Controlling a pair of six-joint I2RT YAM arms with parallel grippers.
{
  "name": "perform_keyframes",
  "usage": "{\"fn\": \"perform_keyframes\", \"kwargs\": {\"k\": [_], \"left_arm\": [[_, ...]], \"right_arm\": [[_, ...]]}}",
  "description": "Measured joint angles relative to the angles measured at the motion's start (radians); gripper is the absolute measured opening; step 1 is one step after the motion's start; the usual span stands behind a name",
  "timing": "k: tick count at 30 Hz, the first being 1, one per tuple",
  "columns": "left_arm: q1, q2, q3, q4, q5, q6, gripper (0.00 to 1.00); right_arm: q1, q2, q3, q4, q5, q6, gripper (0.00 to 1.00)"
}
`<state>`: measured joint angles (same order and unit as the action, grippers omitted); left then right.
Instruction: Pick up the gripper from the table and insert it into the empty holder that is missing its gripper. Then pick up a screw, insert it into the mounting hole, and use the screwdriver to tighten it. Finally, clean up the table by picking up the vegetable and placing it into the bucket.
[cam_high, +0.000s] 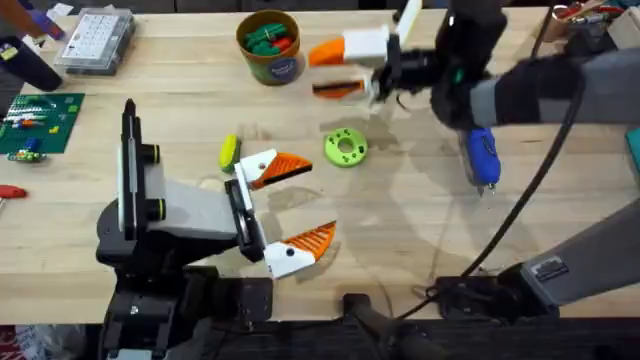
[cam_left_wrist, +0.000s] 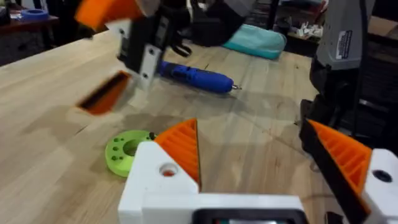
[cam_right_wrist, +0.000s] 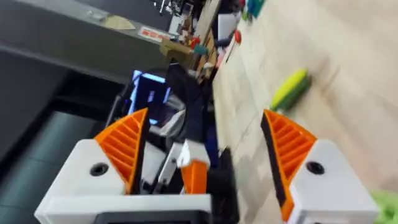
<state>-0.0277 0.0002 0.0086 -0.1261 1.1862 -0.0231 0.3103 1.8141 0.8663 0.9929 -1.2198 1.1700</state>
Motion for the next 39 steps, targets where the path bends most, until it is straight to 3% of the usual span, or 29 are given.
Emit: {"fn": "perform_keyframes", "kwargs": {"k": [7,8,15,19,28,33,39], "left_arm": [[0.0,0.0,0.0,0.0,0.0,0.0,0.986],[0.0,0.0,0.0,0.0,0.0,0.0,0.986],[0.0,0.0,0.0,0.0,0.0,0.0,0.986],[0.0,0.0,0.0,0.0,0.0,0.0,0.986],[0.0,0.0,0.0,0.0,0.0,0.0,0.986],[0.0,0.0,0.0,0.0,0.0,0.0,0.985],[0.0,0.0,0.0,0.0,0.0,0.0,0.986]], "right_arm": [[-0.032,0.0,0.16,-0.217,0.042,-0.165,0.997],[-0.037,0.0,0.21,-0.393,0.13,-0.269,0.997],[-0.043,-0.025,0.297,-0.845,0.308,-0.564,0.997],[-0.045,-0.134,0.3,-1.108,0.44,-0.736,0.996],[-0.045,-0.525,0.316,-1.571,0.73,-1.049,0.998],[-0.028,-0.621,0.317,-1.781,0.85,-1.166,0.998],[0.074,-0.688,0.309,-1.936,0.967,-1.226,0.998]]}}
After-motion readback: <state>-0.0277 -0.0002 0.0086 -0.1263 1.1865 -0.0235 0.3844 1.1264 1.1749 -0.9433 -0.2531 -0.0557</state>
